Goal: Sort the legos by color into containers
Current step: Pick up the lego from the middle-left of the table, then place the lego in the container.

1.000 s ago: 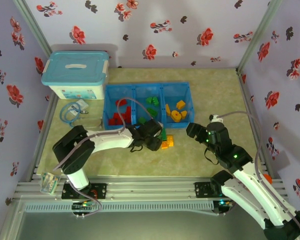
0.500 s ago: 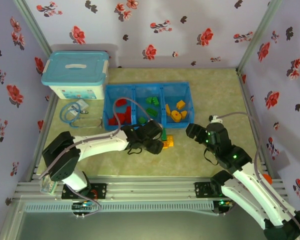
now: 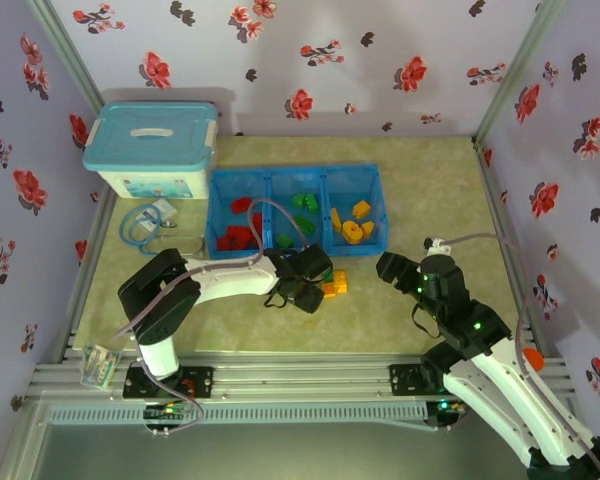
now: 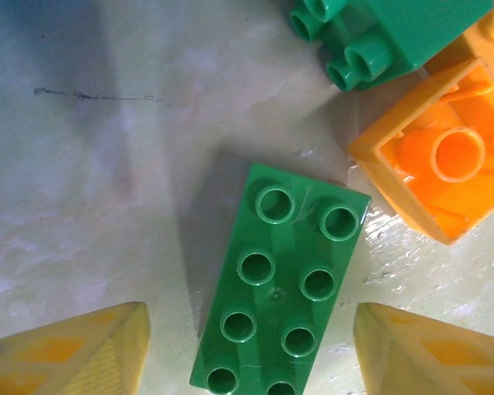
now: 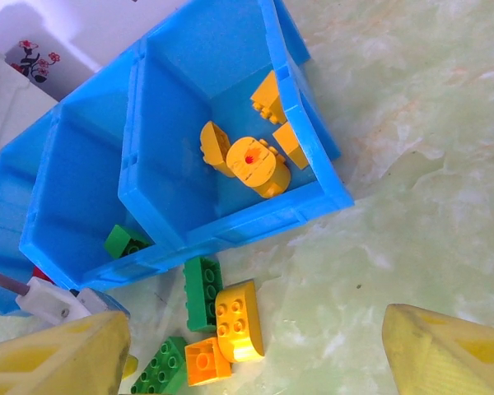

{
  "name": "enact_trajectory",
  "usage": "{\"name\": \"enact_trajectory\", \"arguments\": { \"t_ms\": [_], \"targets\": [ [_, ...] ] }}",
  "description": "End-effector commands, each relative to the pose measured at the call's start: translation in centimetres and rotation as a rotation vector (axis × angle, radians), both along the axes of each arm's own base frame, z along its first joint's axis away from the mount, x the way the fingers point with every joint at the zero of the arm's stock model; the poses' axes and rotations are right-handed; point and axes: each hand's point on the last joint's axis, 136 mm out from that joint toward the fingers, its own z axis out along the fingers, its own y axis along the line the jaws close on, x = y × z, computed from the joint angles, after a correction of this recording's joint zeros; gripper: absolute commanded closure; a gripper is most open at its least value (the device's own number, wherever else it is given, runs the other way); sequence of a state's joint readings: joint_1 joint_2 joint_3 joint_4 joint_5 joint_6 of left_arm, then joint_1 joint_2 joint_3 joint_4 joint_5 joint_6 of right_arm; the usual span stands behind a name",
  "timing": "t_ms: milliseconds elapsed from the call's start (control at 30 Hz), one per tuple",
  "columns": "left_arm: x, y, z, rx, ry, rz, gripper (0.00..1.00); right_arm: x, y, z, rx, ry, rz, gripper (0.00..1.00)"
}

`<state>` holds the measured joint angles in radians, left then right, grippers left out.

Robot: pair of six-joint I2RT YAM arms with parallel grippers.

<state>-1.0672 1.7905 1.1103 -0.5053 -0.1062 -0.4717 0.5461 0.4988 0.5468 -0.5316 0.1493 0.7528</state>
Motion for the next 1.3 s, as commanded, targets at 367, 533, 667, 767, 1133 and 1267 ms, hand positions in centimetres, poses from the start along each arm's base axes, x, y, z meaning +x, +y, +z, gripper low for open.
{"name": "enact_trajectory", "arguments": {
  "t_ms": [367,533,667,767,1133,1267],
  "targets": [
    [0.4,0.8,1.6,0.02,-0.033,0.001,0.71,0.5,0.4,-0.8,0.015,0.024,-0.011,0.21],
    [2.2,1.4,6.2,-0.042,-0.115,0.041,0.71,0.4,0.7,-1.0,0.024,0.029,-0.002,0.22],
    [5.8,3.2,10.4,-0.132,-0.189,0.139,0.71,0.6,1.5,-1.8,0.052,0.051,0.018,0.24],
    [8.9,4.9,12.3,-0.169,-0.221,0.214,0.71,0.7,2.4,-2.2,0.072,0.069,0.044,0.25],
    [15.8,6.0,13.3,-0.17,-0.248,0.281,0.72,0.2,3.8,-2.3,0.057,0.081,0.087,0.27],
    [17.0,6.1,13.1,-0.168,-0.246,0.292,0.72,0.2,4.1,-2.4,0.044,0.089,0.096,0.28]
  ]
}}
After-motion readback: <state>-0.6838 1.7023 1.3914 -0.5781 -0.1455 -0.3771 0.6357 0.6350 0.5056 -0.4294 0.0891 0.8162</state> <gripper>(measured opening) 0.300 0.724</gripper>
